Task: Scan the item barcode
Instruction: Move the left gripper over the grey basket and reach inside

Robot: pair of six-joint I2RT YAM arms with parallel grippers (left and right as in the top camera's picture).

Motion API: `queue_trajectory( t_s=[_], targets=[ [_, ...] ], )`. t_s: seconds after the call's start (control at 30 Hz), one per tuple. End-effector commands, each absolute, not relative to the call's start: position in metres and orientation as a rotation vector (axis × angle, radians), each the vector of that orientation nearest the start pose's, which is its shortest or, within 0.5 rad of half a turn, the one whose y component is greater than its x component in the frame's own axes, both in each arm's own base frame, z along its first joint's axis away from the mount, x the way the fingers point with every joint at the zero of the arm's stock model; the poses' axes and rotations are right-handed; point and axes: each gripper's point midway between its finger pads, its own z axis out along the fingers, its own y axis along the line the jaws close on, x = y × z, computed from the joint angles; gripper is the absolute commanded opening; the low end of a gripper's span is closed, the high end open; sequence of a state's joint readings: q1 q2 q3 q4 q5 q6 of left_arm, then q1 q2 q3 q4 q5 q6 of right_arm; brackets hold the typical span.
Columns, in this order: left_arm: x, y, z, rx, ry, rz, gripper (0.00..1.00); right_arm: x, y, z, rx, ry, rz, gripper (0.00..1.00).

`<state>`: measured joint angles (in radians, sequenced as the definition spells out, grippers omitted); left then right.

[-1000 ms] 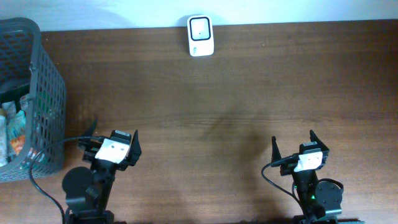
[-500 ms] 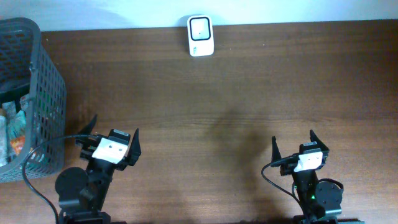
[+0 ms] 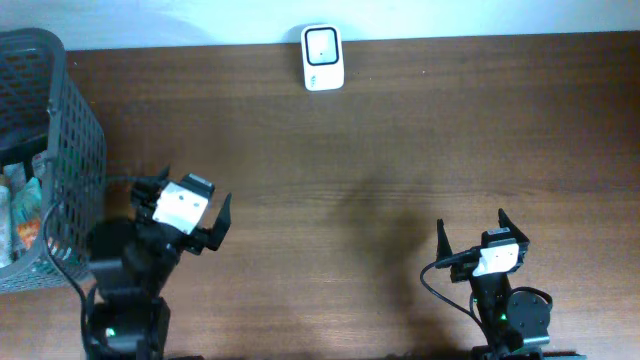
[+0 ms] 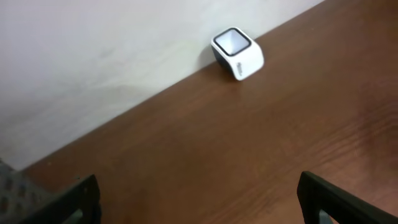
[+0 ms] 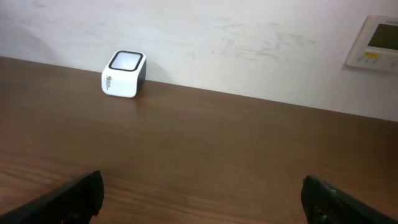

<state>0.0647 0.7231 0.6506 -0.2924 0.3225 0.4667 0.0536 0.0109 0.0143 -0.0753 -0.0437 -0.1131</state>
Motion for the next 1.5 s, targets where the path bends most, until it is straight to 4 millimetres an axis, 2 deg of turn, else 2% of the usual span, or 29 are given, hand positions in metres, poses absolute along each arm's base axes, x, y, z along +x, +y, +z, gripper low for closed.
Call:
queue_trajectory(
  t_s=[0.0,0.17,0.27,0.33,0.5,0.57,0.7,0.83,0.97,1.1,1.2,1.3,1.47],
  targets=[
    [0.306,-0.041,0.263,0.606,1.849,-0.009,0.99,0.245,0.021,0.157,-0.177,1.635,-0.012,0.98],
    [0.311,-0.054,0.261,0.653,1.936,-0.134,0.99,0.245,0.021,0.157,-0.177,1.635,-0.012,0.98],
    [0.296,-0.068,0.245,0.694,1.991,-0.267,0.99,0.245,0.021,0.157,-0.178,1.635,-0.011,0.98],
    [0.292,-0.07,0.241,0.698,2.01,-0.289,0.99,0.245,0.021,0.157,-0.178,1.635,-0.011,0.98],
    [0.281,-0.09,0.247,0.755,1.959,-0.441,0.99,0.245,0.021,0.157,-0.178,1.635,-0.011,0.98],
    [0.28,-0.092,0.248,0.758,1.955,-0.459,0.99,0.245,0.021,0.157,-0.177,1.635,-0.012,0.98],
    [0.285,-0.09,0.253,0.634,1.983,-0.506,0.99,0.245,0.021,0.157,-0.178,1.635,-0.011,0.98],
    [0.3,-0.068,0.254,0.451,2.056,-0.403,0.99,0.245,0.021,0.157,-0.178,1.635,-0.011,0.98],
    [0.309,-0.053,0.259,0.384,2.094,-0.32,0.99,0.245,0.021,0.157,-0.178,1.635,-0.011,0.99],
    [0.318,-0.033,0.258,0.253,2.24,-0.246,0.99,0.245,0.021,0.157,-0.178,1.635,-0.011,0.98],
    [0.321,-0.032,0.26,0.246,2.285,-0.248,0.99,0.245,0.021,0.157,-0.177,1.635,-0.012,0.98],
    [0.321,-0.039,0.263,0.266,2.273,-0.295,0.99,0.245,0.021,0.157,-0.177,1.635,-0.012,0.98],
    [0.327,-0.038,0.27,0.258,2.236,-0.291,0.99,0.245,0.021,0.157,-0.178,1.635,-0.011,0.99]
  ],
)
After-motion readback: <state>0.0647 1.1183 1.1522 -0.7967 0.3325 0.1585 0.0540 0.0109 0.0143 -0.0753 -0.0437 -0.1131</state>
